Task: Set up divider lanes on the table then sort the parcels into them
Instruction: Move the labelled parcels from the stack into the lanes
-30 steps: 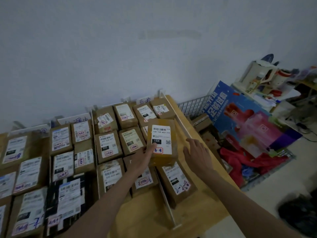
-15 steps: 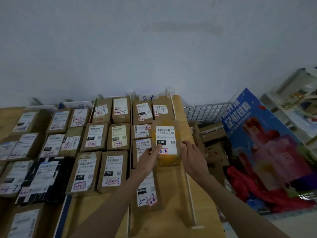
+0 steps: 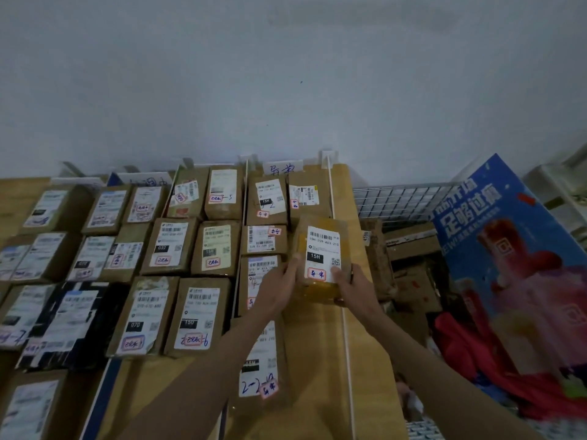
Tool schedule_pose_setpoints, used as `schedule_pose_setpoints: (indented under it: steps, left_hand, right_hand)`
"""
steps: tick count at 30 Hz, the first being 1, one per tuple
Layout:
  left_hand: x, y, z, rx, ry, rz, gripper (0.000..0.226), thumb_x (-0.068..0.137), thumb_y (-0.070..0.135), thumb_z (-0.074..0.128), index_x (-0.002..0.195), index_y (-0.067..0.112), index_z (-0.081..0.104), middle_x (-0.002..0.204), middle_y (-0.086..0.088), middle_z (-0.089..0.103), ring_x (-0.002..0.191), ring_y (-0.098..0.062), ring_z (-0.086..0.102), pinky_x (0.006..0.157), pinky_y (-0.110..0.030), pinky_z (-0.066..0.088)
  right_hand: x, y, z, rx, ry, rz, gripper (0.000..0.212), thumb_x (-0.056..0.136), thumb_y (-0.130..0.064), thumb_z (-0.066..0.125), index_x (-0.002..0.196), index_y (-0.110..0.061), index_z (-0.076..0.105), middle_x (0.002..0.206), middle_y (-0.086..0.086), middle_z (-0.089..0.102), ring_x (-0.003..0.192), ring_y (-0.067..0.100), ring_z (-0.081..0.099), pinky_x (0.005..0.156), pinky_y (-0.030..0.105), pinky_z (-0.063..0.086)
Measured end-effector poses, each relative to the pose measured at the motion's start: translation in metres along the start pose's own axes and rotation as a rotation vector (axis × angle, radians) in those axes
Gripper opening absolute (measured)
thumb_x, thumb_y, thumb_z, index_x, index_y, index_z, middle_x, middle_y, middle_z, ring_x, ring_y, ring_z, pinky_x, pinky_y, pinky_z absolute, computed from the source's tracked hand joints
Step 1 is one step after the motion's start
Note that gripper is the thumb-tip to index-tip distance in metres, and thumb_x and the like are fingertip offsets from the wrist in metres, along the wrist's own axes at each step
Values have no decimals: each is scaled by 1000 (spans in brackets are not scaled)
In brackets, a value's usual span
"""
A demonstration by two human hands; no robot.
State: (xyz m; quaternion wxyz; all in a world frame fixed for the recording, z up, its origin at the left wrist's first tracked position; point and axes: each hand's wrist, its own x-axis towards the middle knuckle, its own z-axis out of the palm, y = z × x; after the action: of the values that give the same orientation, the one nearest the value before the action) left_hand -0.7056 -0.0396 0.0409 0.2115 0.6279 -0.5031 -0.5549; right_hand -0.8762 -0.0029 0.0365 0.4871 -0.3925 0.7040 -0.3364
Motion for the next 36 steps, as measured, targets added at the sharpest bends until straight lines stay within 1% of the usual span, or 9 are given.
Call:
schedule_pose_setpoints:
  steps: [2,4,7,12,15,19,24,31,36]
  left_hand:
    - [14,1,-7,87,102,52,62,103,56,25,97,13,69,95,-2,70,87,-11,64,78,-26,50]
    - [36,-4,-16,263,200,116,53,106,46,23,99,12,64,111,-9,65,101,-18,59,89,-33,47]
    - [72,-16,-30,657,172,225,42,106,33,29,136,14,52,150,-9,43,138,-24,37,114,-42,30]
    - [100,-35,-41,1045,58,242,55,102,36,37,154,25,23,164,-5,16,151,-24,12,122,-47,13]
    - [102,-43,-44,1084,54,230,57,103,42,32,156,27,16,165,-3,10,152,-24,6,123,-48,8]
    - [102,-47,-45,1100,76,250,60,103,45,32,157,28,13,165,-2,9,152,-23,6,123,-48,9]
    - [102,-46,-45,1092,84,265,59,103,43,34,157,27,15,165,-1,9,152,-24,7,124,-46,9]
    - [104,-46,-48,1097,67,282,61,103,43,35,157,27,12,165,-1,8,152,-24,8,124,-45,7]
    - [96,-49,-55,1055,40,318,60,103,42,38,157,27,16,166,0,3,152,-21,2,124,-44,7]
  right_hand:
    - [9,2,3,17,-30,25,47,101,-40,50,138,-12,42,122,5,62,100,16,65,74,34,62]
    - [15,5,6,26,-56,32,43,102,-38,49,136,-12,43,119,3,63,95,12,66,63,24,59]
    - [25,13,8,3,-59,31,40,102,-37,48,133,-12,45,116,3,65,93,11,67,62,21,57]
    - [42,20,11,-28,-48,40,39,102,-37,49,132,-13,45,118,3,67,98,15,69,72,32,62]
    - [49,20,18,-82,-25,15,36,101,-37,49,130,-17,46,117,0,68,100,14,68,82,40,60]
    - [62,18,30,-181,13,-2,27,102,-34,49,124,-19,46,110,-5,63,93,9,64,70,17,51]
    - [71,14,40,-360,48,-25,39,103,-34,45,130,-6,46,127,8,53,118,29,49,96,48,48]
    - [83,17,47,-522,90,-9,43,100,-39,48,133,-11,45,131,13,45,119,30,43,91,37,41]
    - [82,21,44,-483,144,3,48,99,-25,54,142,-13,37,134,10,43,127,27,39,97,46,47]
